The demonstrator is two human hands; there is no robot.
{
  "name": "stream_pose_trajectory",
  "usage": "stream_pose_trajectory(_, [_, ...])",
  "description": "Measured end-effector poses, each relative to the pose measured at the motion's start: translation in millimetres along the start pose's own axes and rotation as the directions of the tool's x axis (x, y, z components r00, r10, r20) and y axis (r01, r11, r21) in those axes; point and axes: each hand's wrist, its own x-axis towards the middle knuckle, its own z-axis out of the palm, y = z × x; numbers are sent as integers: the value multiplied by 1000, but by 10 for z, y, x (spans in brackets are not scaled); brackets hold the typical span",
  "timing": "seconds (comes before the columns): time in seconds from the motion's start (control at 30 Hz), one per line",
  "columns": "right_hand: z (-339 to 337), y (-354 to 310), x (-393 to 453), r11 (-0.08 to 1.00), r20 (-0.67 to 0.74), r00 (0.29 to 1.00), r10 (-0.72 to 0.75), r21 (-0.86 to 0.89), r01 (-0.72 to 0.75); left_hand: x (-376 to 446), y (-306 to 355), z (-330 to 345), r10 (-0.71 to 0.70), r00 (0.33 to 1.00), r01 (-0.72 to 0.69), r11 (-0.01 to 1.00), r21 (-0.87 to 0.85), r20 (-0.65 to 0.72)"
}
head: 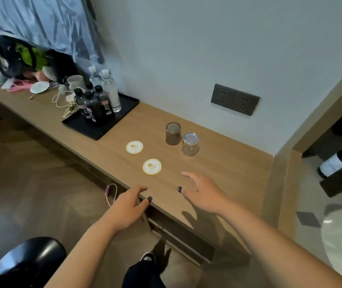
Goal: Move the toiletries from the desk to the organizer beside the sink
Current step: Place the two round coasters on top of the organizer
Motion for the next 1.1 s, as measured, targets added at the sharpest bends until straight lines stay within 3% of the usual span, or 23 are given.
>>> stream_pose_trajectory(0.17, [257, -96, 693, 937, -56, 975, 216, 291, -191, 639, -374, -214, 32, 992, -39, 998, 54, 125])
stream_pose_trajectory(0.37, [675, -87, 1418, 701, -64, 879, 473, 632, -331, 1333, -708, -296, 78, 978, -85, 996, 28, 192])
stream_pose_trajectory(0.57, [931, -71, 1863, 399, -27, 711, 703, 842, -362, 1934, -788, -138, -163, 985, 175, 933, -315, 64])
stream_pose_trajectory(0.63, [988, -63, 1971, 342, -21, 646, 763, 861, -376, 2041, -775, -72, -214, 976, 215, 921, -324, 37])
stream_pose_trajectory(0.8, [1053, -96, 2145, 263, 0, 608, 794, 901, -344, 2142, -781, 36, -212, 975, 177, 927, -331, -69])
stream_pose_trajectory(1.1, [1180, -158, 2240, 287, 21, 631, 776, 878, -383, 2240, -918, 150, -213, 977, 200, 911, -361, 5])
